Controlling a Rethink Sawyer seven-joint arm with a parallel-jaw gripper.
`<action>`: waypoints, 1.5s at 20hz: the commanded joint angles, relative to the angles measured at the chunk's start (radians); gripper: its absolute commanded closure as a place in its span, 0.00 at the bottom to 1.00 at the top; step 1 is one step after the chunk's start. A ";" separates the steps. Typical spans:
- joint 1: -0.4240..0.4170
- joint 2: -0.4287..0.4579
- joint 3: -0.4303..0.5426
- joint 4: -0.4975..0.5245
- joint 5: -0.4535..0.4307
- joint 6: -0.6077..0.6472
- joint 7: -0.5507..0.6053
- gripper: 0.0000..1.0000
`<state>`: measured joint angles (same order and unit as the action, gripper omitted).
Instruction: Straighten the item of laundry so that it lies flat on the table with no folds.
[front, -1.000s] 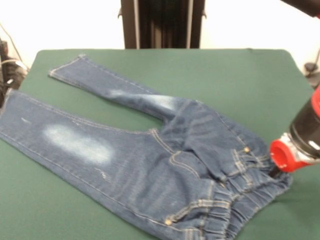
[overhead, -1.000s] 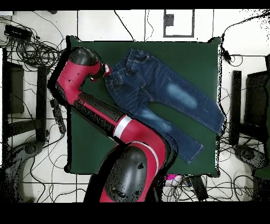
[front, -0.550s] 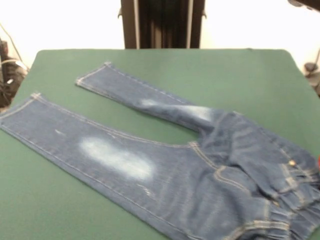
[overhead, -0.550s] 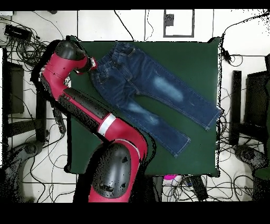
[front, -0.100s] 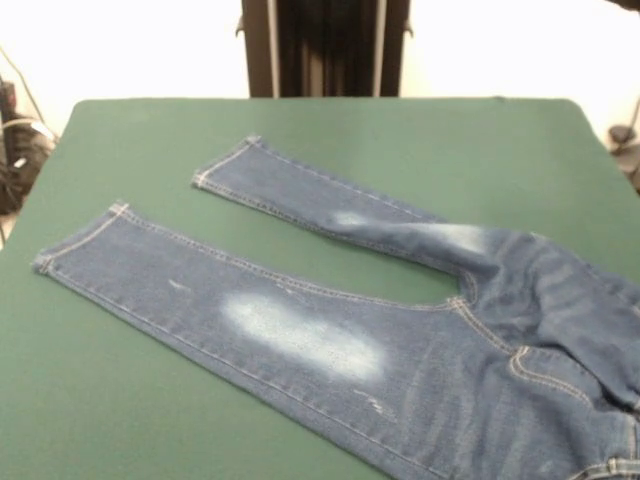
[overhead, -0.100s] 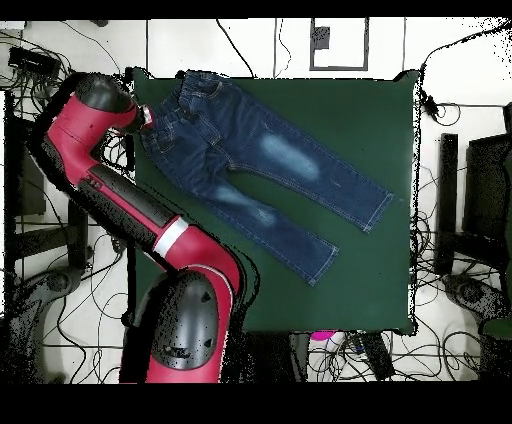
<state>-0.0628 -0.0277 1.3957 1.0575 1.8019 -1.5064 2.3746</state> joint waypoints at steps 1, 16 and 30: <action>0.076 0.080 0.073 -0.074 0.074 -0.010 -0.453 0.00; 0.022 0.058 0.086 0.015 0.098 0.003 -0.394 0.00; -0.423 -0.379 0.301 0.797 0.560 -0.008 -0.142 0.00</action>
<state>-0.3529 -0.1643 1.5900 1.4835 2.1411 -1.5248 2.2881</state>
